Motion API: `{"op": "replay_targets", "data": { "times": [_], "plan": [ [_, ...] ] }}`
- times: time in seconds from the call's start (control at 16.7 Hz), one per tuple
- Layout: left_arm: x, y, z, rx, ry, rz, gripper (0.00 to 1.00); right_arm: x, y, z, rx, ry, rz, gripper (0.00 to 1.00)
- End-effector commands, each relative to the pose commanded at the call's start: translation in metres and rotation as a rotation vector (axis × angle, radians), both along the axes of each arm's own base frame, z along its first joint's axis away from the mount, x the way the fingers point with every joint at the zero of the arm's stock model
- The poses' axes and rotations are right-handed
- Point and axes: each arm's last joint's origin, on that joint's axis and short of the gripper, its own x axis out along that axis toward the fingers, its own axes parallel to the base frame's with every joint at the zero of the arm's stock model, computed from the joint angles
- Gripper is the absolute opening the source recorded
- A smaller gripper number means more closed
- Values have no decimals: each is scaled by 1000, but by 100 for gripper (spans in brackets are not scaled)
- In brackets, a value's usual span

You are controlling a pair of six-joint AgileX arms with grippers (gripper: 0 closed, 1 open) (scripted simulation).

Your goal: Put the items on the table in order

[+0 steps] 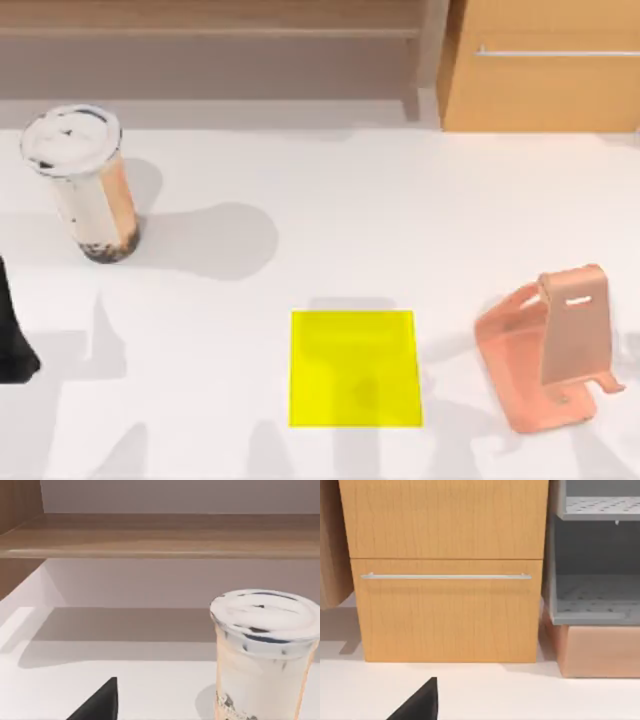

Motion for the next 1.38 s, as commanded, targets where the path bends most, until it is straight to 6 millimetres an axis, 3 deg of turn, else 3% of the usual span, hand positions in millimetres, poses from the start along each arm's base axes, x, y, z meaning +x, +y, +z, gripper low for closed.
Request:
{"op": "replay_targets", "data": {
  "times": [0.3,0.6,1.02,1.38],
  "plan": [
    [0,0,0,0,0,0,100,1,0,6,-48,65,-1,100],
    [0,0,0,0,0,0,100,16,-3,27,-235,383,20,100],
    [0,0,0,0,0,0,100,69,-13,49,-520,950,222,100],
    [0,0,0,0,0,0,100,121,-25,44,-645,1313,507,100]
  ]
}}
